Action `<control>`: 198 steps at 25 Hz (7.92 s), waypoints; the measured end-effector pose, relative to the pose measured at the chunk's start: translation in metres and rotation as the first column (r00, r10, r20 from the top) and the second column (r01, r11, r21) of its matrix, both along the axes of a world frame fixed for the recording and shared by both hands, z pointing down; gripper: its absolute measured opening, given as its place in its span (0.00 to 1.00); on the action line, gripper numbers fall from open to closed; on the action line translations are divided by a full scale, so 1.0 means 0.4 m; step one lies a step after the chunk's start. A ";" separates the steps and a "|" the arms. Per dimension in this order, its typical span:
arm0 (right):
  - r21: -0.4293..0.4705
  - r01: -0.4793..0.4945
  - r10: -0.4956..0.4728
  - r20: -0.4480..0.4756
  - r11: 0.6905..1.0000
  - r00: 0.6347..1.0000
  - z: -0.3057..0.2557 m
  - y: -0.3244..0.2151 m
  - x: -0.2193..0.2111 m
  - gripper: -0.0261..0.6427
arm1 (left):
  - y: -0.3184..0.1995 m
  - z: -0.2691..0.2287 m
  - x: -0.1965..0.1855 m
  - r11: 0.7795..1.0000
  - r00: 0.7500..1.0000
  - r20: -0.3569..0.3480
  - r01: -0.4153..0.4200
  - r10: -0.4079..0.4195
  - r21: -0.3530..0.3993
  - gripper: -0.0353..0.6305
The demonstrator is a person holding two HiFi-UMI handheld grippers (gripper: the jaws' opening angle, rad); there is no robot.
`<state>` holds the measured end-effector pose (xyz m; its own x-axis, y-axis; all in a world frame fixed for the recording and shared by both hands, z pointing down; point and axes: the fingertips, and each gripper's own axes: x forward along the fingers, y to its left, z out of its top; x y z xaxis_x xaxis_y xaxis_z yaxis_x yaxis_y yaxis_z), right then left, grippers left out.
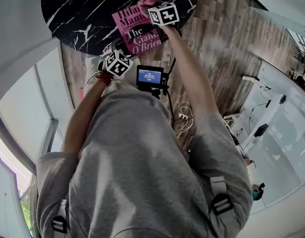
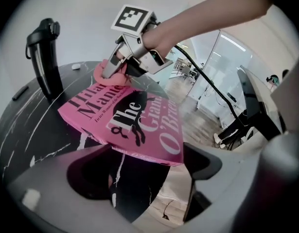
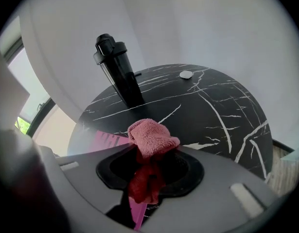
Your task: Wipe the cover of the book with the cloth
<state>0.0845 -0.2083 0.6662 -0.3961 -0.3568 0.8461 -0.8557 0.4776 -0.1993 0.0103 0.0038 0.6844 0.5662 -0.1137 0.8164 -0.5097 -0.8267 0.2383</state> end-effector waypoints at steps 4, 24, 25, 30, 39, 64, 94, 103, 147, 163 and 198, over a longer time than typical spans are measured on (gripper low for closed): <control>0.017 -0.010 0.010 -0.017 1.000 1.000 0.002 0.002 0.000 0.25 | -0.001 0.004 0.012 1.000 1.000 0.013 0.022 -0.022 0.009 0.72; 0.038 0.272 -0.259 -0.203 0.961 0.944 -0.017 0.047 -0.110 0.22 | -0.008 0.012 0.016 0.999 0.998 -0.023 0.052 -0.052 -0.010 0.73; 0.030 0.278 -0.266 -0.202 0.960 0.942 -0.016 0.052 -0.116 0.22 | -0.009 0.011 0.016 0.999 0.998 -0.022 0.052 -0.052 -0.010 0.73; 0.008 0.299 -0.292 -0.190 0.954 0.937 -0.010 0.071 -0.151 0.24 | -0.005 0.012 0.016 0.998 0.998 -0.032 0.055 -0.055 -0.003 0.73; -0.013 0.360 -0.358 -0.155 0.933 0.921 -0.013 0.099 -0.230 0.24 | -0.006 0.013 0.017 0.998 0.998 -0.029 0.059 -0.059 -0.011 0.73; -0.057 0.359 -0.329 0.291 0.932 0.899 -0.080 0.188 -0.405 0.25 | -0.006 0.018 0.017 0.998 0.998 0.005 0.063 -0.063 -0.031 0.74; -0.124 0.141 -0.152 -0.081 0.982 0.985 0.015 0.129 0.020 0.23 | -0.006 0.021 0.012 0.997 0.999 0.006 0.054 -0.054 -0.046 0.76; -0.091 0.167 -0.178 -0.139 0.982 0.974 0.013 0.133 0.013 0.22 | -0.007 0.025 0.010 0.998 0.999 0.001 0.049 -0.049 -0.042 0.76; -0.044 0.262 -0.265 -0.152 0.964 0.952 -0.002 0.196 -0.184 0.23 | -0.007 0.024 0.013 0.998 0.999 -0.009 0.052 -0.052 -0.037 0.76; -0.068 0.309 -0.313 -0.064 0.949 0.947 -0.003 0.232 -0.292 0.23 | -0.011 0.023 0.016 0.998 0.999 -0.019 0.047 -0.047 -0.030 0.76; -0.104 0.070 -0.069 0.018 0.992 0.997 0.022 0.235 0.060 0.26 | 0.025 -0.002 0.012 0.992 0.996 0.057 -0.068 0.062 0.107 0.76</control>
<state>0.1084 -0.1145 0.6751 -0.4293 -0.2380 0.8712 -0.8179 0.5115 -0.2633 0.0149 0.0139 0.6835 0.5314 -0.1678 0.8303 -0.4637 -0.8779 0.1194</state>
